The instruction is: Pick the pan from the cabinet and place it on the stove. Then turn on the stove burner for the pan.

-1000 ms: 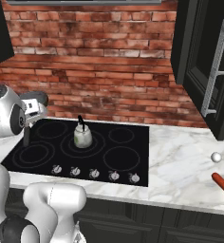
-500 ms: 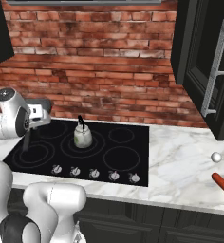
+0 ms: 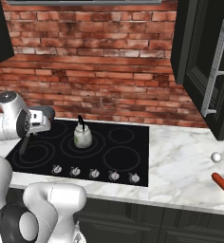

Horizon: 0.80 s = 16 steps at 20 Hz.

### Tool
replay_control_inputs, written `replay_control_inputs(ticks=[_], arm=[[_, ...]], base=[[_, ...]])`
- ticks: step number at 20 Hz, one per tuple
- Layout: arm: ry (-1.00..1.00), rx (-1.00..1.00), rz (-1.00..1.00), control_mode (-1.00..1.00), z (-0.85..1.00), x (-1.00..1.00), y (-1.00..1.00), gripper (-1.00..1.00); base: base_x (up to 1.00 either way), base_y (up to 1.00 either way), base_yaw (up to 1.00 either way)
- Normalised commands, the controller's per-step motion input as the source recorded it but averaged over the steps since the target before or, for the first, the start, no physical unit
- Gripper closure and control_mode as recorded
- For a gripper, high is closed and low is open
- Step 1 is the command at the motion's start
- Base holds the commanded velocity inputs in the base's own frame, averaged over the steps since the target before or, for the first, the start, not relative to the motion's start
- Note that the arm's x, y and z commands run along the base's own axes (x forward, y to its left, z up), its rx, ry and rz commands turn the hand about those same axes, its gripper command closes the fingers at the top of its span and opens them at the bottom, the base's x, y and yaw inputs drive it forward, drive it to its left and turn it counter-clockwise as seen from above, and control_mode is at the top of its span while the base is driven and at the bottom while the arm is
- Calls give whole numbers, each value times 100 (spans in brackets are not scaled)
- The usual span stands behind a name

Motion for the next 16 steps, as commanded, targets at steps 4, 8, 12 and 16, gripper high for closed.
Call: replay_control_inputs(ticks=[4,8,12,16], arm=[[10,0,-8,-100,-21,10,18,100],[11,0,-8,-100,-22,13,21,100],[11,0,-7,-100,-28,16,24,100],[11,0,-6,-100,-27,16,23,100]], base=[[0,0,0],[0,0,0],[0,0,0],[0,0,0]])
